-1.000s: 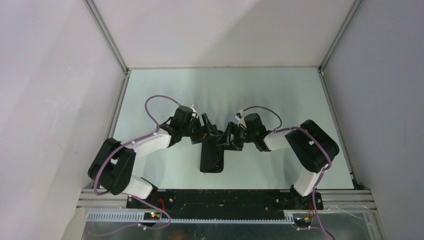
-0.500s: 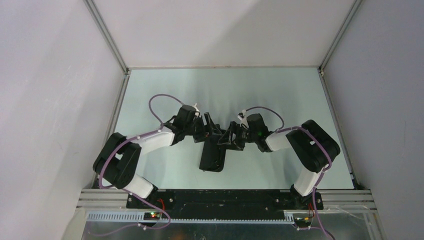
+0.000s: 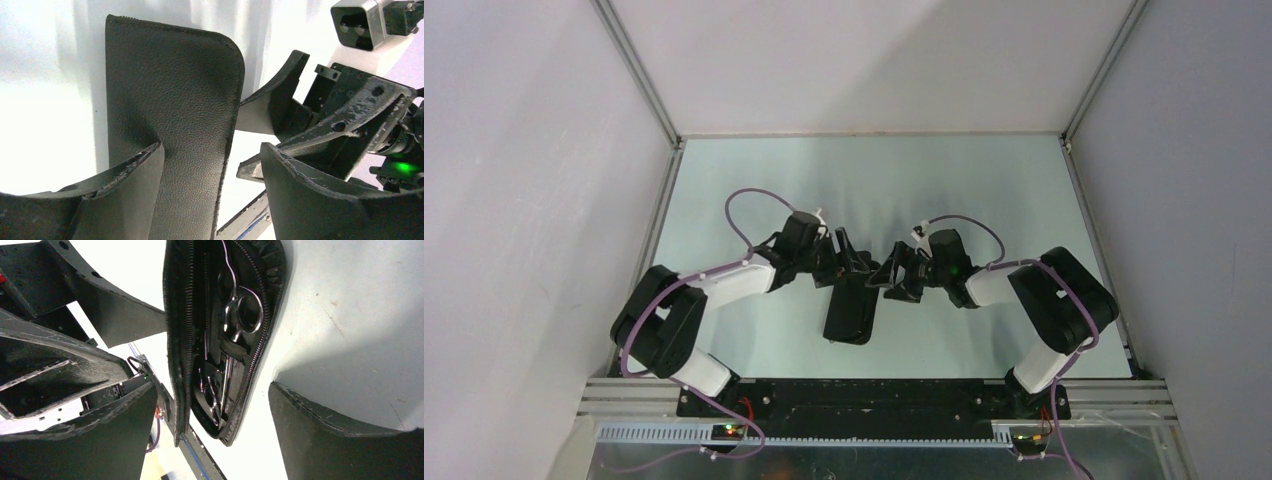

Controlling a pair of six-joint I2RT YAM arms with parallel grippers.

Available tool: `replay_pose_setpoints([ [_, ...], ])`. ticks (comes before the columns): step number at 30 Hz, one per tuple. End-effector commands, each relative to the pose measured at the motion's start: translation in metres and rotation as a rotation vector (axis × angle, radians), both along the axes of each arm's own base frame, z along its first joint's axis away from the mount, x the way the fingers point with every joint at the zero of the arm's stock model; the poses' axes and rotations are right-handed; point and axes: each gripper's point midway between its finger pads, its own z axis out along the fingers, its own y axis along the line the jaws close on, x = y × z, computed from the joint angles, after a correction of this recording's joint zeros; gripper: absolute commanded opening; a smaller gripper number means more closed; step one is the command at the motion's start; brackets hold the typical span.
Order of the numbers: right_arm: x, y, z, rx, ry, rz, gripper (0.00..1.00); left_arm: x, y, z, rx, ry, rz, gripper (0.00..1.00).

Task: Sort the hair-cutting tools

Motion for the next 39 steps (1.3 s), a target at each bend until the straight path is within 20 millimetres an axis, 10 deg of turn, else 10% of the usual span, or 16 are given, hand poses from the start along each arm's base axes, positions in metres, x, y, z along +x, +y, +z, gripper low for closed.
replay_pose_setpoints([
  [1, 0.001, 0.001, -0.008, -0.024, 0.006, -0.024, 0.89, 0.002, -0.010, 0.012, -0.013, -0.022, -0.015, 0.76],
  [18, -0.006, -0.015, -0.066, -0.286, 0.120, -0.083, 0.64, 0.000, -0.017, 0.023, -0.031, -0.043, -0.019, 0.75],
  [24, -0.008, -0.019, -0.072, -0.313, 0.123, -0.074, 0.58, 0.010, 0.012, 0.041, 0.070, -0.121, 0.023, 0.80],
  [31, -0.010, -0.015, -0.073, -0.296, 0.122, -0.052, 0.53, 0.013, 0.065, 0.010, 0.207, -0.089, 0.094, 0.78],
  [39, -0.011, -0.011, -0.072, -0.269, 0.133, -0.045, 0.52, 0.001, 0.058, -0.023, 0.225, -0.008, 0.024, 0.57],
])
